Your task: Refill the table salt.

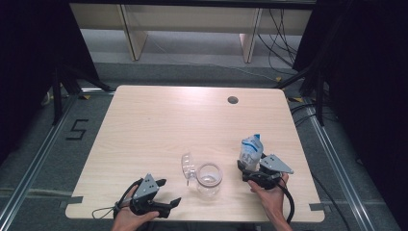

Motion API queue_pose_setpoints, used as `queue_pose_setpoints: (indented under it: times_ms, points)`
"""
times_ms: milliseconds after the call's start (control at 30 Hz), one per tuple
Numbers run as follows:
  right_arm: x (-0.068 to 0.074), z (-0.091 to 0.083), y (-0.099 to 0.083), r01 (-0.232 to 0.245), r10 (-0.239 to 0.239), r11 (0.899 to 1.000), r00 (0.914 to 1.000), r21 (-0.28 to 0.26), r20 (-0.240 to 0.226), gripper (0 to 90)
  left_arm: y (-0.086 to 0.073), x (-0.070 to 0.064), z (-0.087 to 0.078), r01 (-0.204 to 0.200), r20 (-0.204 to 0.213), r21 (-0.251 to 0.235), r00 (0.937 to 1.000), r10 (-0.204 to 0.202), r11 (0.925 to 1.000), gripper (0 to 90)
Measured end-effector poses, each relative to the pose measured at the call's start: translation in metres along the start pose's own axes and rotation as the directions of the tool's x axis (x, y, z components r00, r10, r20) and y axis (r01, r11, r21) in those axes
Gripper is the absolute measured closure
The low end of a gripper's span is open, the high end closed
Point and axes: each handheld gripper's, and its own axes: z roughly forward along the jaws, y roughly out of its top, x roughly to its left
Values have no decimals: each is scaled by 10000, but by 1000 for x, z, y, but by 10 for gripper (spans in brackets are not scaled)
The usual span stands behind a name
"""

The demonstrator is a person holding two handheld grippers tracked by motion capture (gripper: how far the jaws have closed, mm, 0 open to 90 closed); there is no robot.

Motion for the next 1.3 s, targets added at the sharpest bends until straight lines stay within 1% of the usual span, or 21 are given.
queue_pose_setpoints:
  times_ms: [33, 67, 133, 167, 200, 300, 400, 500, 533, 567, 600, 667, 700, 767, 867, 933, 967, 1000, 1067, 1100, 1300]
  points:
    - [0, 0, 0, 41, -42, 10000, 9999, 35, 139, 180, 0, 0, -1, 3, -65, 93, 10000, -2, 10000, 162]
    - [0, 1, 0, 25, -26, 10000, 9999, 70, 127, 183, 0, 2, -1, -161, -77, 71, 9998, 161, 9998, 162]
    - [0, 4, 0, -22, 22, 10000, 10000, -10, -4, 188, 1, 2, -3, -168, -146, 61, 9997, 169, 9998, 162]
    - [0, 4, 0, 0, 0, 10000, 10000, 58, 55, 188, 1, 2, -3, -168, -146, 61, 9997, 169, 9998, 162]
    - [0, 5, 0, 80, -79, 9999, 9998, -68, 208, 193, 0, 0, -3, 65, -120, -13, 9999, -65, 10000, 162]
    - [-1, 7, 0, -35, 36, 9999, 10000, -129, 38, 207, 1, 0, -2, -1, -135, 37, 9999, 1, 10000, 162]
    - [-4, 10, 0, 194, -190, 9993, 9997, -313, 141, 210, 0, 0, -1, 26, -58, 0, 10000, -26, 10000, 162]
    - [-4, 11, 0, 218, -211, 9990, 9996, -396, 173, 221, 1, 0, -2, 8, -127, 36, 9999, -7, 10000, 162]
    - [-2, 11, 0, 44, -35, 9990, 9998, -436, 204, 224, 1, 0, -2, 26, -132, 27, 9999, -25, 10000, 162]
    - [-4, 11, 0, 148, -142, 9985, 9998, -532, 107, 226, 1, 0, -2, 27, -125, 28, 9999, -27, 10000, 162]
    - [-4, 12, 0, 63, -62, 9986, 10000, -527, 13, 226, 1, 0, -2, 13, -121, 28, 9999, -12, 10000, 162]
    - [-4, 12, 0, 70, -66, 9991, 9999, -418, 95, 229, 1, 0, -2, 6, -88, 1, 10000, -6, 10000, 162]
    - [-4, 14, 0, 188, -183, 9984, 9998, -534, 94, 232, 0, 0, -2, 11, -79, 0, 10000, -11, 10000, 162]
    - [-3, 14, 0, 212, -206, 9987, 9997, -467, 131, 235, 0, 0, -2, 4, -55, -2, 10000, -4, 10000, 162]
    - [-3, 17, -1, 132, -130, 9984, 9999, -557, 52, 239, 0, 0, -2, -28, -42, 16, 10000, 28, 10000, 162]
    - [-3, 16, -1, 152, -150, 9989, 9999, -437, 61, 241, 0, 0, -2, -34, -41, 19, 10000, 34, 10000, 162]
    - [-4, 18, -1, 133, -128, 9982, 9999, -579, 91, 242, 0, 0, -2, -40, -41, 19, 10000, 40, 10000, 162]
    - [-4, 18, -1, 88, -85, 9990, 10000, -434, 50, 245, 0, 0, -2, -30, -39, 10, 10000, 30, 10000, 162]
    - [-4, 19, -2, 87, -80, 9990, 9998, -445, 157, 252, 0, -1, -2, -4, -36, -13, 10000, 4, 10000, 162]
    - [-5, 19, -2, 25, -22, 9988, 10000, -485, 44, 255, 0, 0, -2, -5, -36, -9, 10000, 4, 10000, 162]
    - [-6, 20, -2, 21, -20, 9988, 10000, -486, 19, 262, 0, -1, -2, 5, -31, -19, 10000, -5, 10000, 162]
